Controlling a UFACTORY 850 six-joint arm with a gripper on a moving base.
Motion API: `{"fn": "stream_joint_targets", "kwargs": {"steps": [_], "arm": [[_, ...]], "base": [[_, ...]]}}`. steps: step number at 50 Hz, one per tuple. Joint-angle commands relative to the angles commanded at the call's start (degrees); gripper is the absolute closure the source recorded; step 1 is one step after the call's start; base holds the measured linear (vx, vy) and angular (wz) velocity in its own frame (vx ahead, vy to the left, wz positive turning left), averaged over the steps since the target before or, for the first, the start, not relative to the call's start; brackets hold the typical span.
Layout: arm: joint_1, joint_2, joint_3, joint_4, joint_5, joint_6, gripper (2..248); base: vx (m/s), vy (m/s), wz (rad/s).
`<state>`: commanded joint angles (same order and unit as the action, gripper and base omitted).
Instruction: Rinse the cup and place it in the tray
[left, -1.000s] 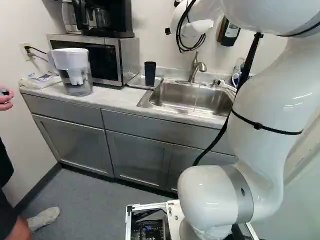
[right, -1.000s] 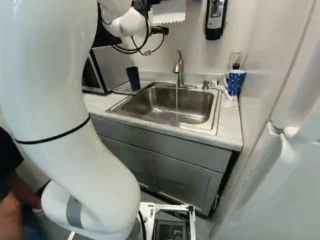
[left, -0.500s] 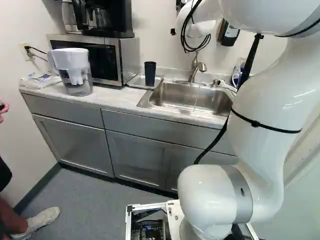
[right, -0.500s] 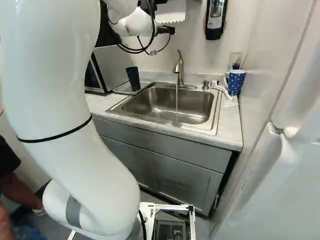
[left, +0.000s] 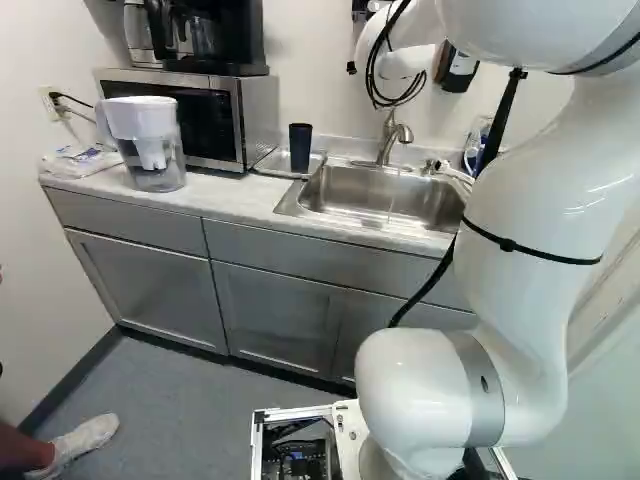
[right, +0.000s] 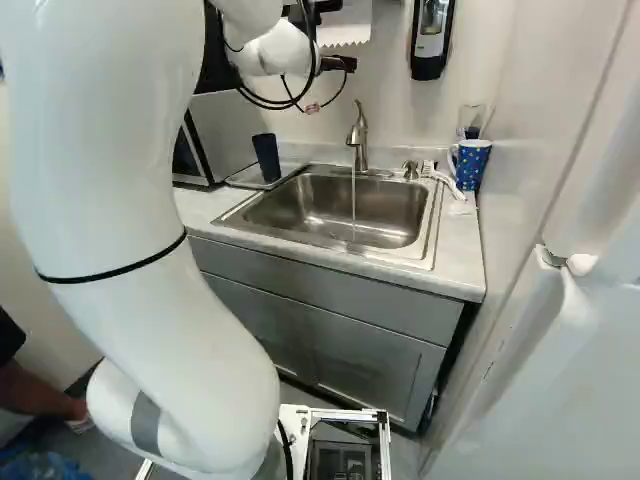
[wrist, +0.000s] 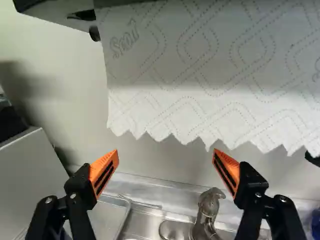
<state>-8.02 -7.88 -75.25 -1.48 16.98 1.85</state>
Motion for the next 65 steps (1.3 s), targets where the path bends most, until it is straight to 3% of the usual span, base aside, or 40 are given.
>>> {"fn": "stream_joint_targets", "kwargs": {"steps": [35, 65], "arm": [[0.0, -1.3, 2.7, 0.0, 3.6, 0.0, 3], [-1.3, -5.2, 1.0, 0.0, 6.1, 0.0, 3]], "base": [[0.0, 0.0, 0.0], [0.0, 0.0, 0.0]]}}
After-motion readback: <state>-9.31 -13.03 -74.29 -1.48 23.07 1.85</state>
